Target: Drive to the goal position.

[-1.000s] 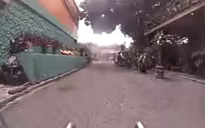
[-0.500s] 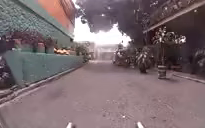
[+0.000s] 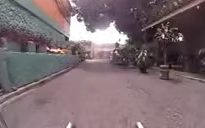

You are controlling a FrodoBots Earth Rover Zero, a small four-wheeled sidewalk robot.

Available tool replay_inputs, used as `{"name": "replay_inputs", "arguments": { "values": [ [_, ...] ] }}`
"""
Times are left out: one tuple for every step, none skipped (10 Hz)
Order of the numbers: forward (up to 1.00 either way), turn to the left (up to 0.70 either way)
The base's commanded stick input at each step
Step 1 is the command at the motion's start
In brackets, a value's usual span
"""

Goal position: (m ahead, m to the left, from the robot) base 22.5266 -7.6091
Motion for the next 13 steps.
{"name": "replay_inputs", "arguments": {
  "values": [
    [0.70,-0.14],
    [0.70,-0.08],
    [0.70,-0.02],
    [0.70,0.00],
    [0.70,0.00],
    [0.70,0.00],
    [0.70,0.00],
    [0.70,0.00],
    [0.70,0.00],
    [0.70,0.00],
    [0.70,0.00],
    [0.70,0.00],
    [0.70,0.00]
  ]
}}
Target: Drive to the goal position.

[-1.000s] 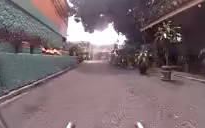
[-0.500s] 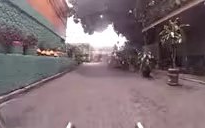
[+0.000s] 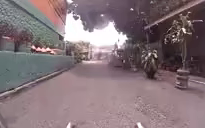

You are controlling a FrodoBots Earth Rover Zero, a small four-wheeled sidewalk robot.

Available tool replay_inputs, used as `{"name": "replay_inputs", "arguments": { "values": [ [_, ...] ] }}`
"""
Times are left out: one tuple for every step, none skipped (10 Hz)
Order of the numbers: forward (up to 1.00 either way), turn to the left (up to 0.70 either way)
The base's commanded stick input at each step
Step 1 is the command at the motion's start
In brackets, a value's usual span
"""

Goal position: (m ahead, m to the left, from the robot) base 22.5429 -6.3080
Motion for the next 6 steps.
{"name": "replay_inputs", "arguments": {
  "values": [
    [0.70,0.00],
    [0.70,0.00],
    [0.70,0.00],
    [0.70,0.00],
    [0.70,0.01],
    [0.70,0.02]
  ]
}}
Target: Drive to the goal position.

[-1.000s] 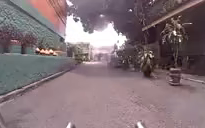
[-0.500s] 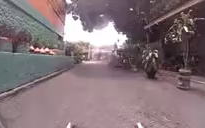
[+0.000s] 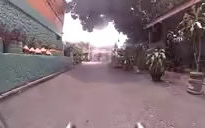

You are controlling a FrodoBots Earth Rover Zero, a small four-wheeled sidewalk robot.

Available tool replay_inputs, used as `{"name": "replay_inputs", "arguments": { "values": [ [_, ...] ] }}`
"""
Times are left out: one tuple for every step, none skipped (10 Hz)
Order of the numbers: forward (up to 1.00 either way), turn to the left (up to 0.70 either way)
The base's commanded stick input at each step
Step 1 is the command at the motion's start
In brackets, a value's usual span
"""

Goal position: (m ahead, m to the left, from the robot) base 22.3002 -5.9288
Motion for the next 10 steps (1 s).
{"name": "replay_inputs", "arguments": {
  "values": [
    [0.70,0.03],
    [0.70,0.04],
    [0.70,0.06],
    [0.70,0.13],
    [0.70,0.14],
    [0.70,0.14],
    [0.70,0.14],
    [0.70,0.14],
    [0.70,0.14],
    [0.70,0.14]
  ]
}}
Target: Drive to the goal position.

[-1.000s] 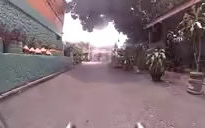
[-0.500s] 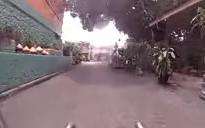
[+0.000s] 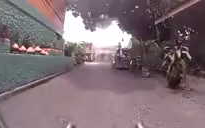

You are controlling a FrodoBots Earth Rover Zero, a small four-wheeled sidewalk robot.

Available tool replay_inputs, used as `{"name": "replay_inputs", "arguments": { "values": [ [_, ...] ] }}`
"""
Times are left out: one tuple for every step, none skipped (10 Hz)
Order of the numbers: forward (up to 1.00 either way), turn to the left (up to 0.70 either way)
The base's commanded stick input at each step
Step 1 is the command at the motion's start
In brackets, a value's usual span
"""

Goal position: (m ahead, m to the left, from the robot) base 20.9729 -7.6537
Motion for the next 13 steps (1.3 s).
{"name": "replay_inputs", "arguments": {
  "values": [
    [0.70,0.14],
    [0.70,0.14],
    [0.70,0.14],
    [0.70,0.13],
    [0.70,0.10],
    [0.70,0.06],
    [0.70,0.02],
    [0.70,0.00],
    [0.70,0.00],
    [0.70,0.00],
    [0.70,0.00],
    [0.70,0.00],
    [0.70,0.00]
  ]
}}
